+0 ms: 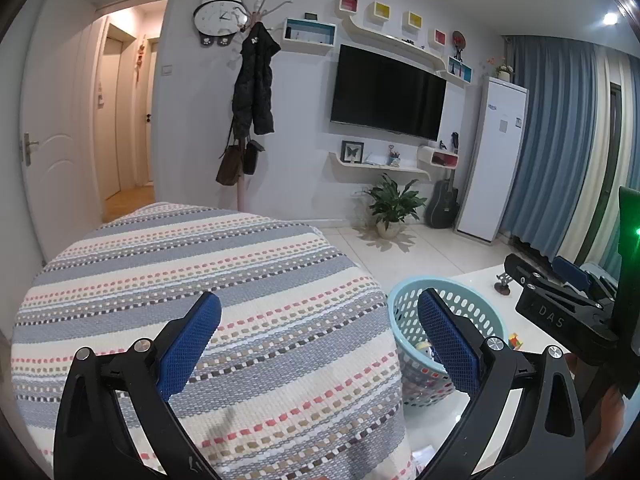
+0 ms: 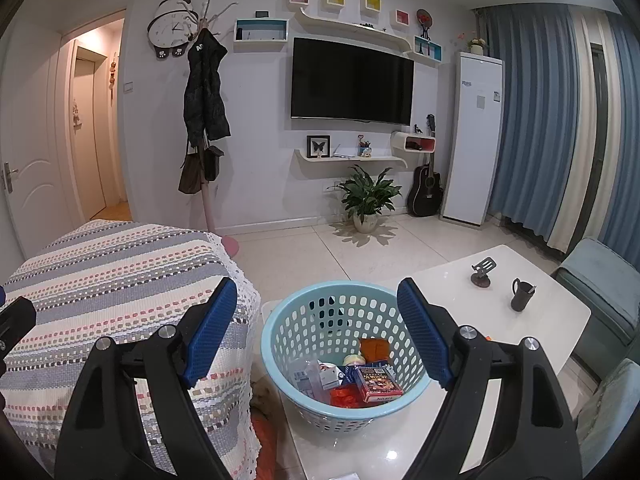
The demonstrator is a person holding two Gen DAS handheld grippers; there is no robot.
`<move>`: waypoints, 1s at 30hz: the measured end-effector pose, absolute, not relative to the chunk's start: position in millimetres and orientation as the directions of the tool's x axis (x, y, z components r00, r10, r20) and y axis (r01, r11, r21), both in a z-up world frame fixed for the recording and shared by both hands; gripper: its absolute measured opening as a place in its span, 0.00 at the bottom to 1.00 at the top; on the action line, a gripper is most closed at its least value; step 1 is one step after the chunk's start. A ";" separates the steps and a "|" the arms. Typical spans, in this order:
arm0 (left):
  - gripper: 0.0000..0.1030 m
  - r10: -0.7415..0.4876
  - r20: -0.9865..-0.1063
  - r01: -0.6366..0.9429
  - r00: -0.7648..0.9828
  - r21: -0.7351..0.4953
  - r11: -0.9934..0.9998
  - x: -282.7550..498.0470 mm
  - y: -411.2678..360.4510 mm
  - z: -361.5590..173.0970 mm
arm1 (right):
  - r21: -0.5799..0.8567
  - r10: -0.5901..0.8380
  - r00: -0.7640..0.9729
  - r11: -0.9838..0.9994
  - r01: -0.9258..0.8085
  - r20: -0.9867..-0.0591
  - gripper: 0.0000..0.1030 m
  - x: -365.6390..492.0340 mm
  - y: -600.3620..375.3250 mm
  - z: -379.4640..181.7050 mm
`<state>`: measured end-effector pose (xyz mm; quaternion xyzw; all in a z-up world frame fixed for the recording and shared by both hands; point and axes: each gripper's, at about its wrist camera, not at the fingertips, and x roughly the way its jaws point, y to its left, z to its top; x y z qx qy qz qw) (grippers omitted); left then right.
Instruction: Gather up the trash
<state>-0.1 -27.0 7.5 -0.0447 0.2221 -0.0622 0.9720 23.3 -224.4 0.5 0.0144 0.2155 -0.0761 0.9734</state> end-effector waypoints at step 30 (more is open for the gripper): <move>0.93 -0.126 -0.435 0.097 0.891 -0.089 0.991 3.4 -23.2 8.4 | -0.015 -0.129 0.895 0.991 0.135 -0.426 0.76 28.8 -222.1 -0.8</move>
